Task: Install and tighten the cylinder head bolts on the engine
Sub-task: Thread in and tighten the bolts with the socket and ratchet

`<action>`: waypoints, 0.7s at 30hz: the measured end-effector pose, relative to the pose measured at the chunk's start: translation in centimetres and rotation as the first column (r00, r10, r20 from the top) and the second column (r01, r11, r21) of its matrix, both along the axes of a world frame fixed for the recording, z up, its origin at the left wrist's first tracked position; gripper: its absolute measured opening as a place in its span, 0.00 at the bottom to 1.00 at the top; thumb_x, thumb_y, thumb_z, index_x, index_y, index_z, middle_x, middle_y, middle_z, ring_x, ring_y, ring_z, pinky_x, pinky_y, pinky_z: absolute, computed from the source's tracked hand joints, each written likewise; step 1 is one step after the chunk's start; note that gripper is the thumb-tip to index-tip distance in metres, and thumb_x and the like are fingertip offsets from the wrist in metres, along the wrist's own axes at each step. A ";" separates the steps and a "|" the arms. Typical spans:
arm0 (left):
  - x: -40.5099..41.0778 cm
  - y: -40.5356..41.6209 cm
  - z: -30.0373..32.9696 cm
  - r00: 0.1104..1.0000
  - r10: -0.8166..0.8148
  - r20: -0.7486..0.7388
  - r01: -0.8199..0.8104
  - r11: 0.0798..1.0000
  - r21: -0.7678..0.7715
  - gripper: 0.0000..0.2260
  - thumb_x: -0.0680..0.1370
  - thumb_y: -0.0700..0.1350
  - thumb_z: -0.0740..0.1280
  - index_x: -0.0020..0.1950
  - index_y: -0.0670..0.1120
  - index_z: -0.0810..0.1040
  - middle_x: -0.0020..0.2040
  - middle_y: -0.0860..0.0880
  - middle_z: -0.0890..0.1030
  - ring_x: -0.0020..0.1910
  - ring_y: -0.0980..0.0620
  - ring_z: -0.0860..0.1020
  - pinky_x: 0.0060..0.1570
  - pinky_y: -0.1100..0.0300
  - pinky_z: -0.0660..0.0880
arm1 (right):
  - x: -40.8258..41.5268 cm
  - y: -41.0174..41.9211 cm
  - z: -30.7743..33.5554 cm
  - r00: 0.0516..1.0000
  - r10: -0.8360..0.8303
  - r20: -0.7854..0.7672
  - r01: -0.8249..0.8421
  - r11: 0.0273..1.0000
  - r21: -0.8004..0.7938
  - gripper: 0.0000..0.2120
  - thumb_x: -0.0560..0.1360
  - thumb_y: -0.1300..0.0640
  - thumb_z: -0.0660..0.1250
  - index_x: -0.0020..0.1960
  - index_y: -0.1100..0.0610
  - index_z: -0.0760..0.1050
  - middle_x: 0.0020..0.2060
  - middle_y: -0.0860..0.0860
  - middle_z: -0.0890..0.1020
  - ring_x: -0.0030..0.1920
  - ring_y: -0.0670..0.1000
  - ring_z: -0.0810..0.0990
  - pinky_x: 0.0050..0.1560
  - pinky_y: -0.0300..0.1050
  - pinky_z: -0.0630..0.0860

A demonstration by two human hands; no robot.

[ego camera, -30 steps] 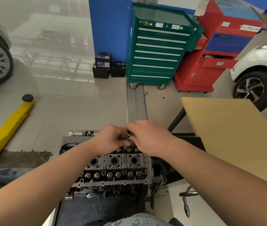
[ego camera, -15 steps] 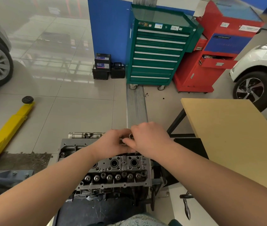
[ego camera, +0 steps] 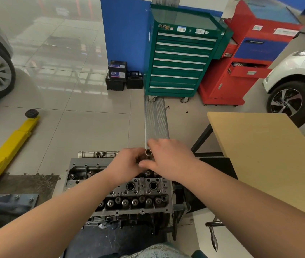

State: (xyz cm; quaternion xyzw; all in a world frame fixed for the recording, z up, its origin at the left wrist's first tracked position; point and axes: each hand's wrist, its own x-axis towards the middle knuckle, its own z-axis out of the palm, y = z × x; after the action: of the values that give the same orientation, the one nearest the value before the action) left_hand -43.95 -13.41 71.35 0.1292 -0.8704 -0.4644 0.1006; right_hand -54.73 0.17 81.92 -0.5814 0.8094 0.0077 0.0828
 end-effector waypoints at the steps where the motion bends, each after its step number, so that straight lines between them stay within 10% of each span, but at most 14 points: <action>1: 0.0 -0.3 -0.2 1.000 -0.004 0.021 0.004 1.000 -0.024 0.11 0.75 0.39 0.74 0.41 0.54 0.78 0.35 0.53 0.81 0.32 0.57 0.76 0.36 0.55 0.73 | -0.2 0.1 0.2 0.998 0.038 0.042 -0.038 0.999 0.010 0.20 0.80 0.40 0.66 0.63 0.52 0.72 0.54 0.51 0.80 0.52 0.56 0.80 0.47 0.54 0.79; 6: 0.1 -0.3 0.6 0.994 -0.110 0.015 0.109 0.992 0.067 0.11 0.74 0.44 0.78 0.53 0.54 0.80 0.45 0.59 0.85 0.45 0.61 0.83 0.48 0.64 0.78 | 0.0 -0.1 0.3 0.999 0.023 -0.044 -0.022 1.000 0.022 0.14 0.82 0.45 0.63 0.59 0.55 0.74 0.48 0.53 0.81 0.48 0.57 0.81 0.43 0.53 0.79; 10: -0.1 -0.1 0.5 1.000 0.004 0.000 -0.004 1.000 -0.014 0.16 0.71 0.40 0.76 0.38 0.61 0.77 0.35 0.61 0.81 0.34 0.61 0.78 0.36 0.64 0.72 | 0.2 -0.3 -0.3 0.998 -0.007 -0.067 0.007 1.000 0.012 0.22 0.82 0.36 0.60 0.56 0.55 0.75 0.46 0.55 0.81 0.46 0.58 0.80 0.39 0.51 0.75; 14: -0.2 -1.1 0.6 0.992 -0.085 0.093 0.088 0.996 -0.031 0.06 0.77 0.43 0.77 0.42 0.50 0.83 0.35 0.55 0.83 0.31 0.56 0.76 0.34 0.62 0.74 | -0.5 0.0 0.1 0.994 0.089 0.064 -0.091 0.995 0.028 0.11 0.82 0.47 0.64 0.59 0.53 0.72 0.48 0.51 0.78 0.48 0.55 0.79 0.44 0.54 0.79; 21: -0.3 -0.5 0.3 0.999 -0.022 0.038 0.021 0.999 0.027 0.09 0.73 0.48 0.75 0.36 0.59 0.78 0.32 0.55 0.80 0.30 0.59 0.73 0.32 0.61 0.70 | -0.3 -0.3 -0.1 0.998 -0.022 -0.057 0.023 1.000 0.009 0.23 0.80 0.32 0.58 0.51 0.53 0.72 0.38 0.50 0.74 0.41 0.56 0.76 0.38 0.50 0.73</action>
State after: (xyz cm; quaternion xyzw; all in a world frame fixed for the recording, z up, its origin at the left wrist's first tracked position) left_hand -44.28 -13.95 71.62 0.1302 -0.8671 -0.4745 0.0773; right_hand -55.02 -0.11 81.81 -0.5713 0.8179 0.0274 0.0627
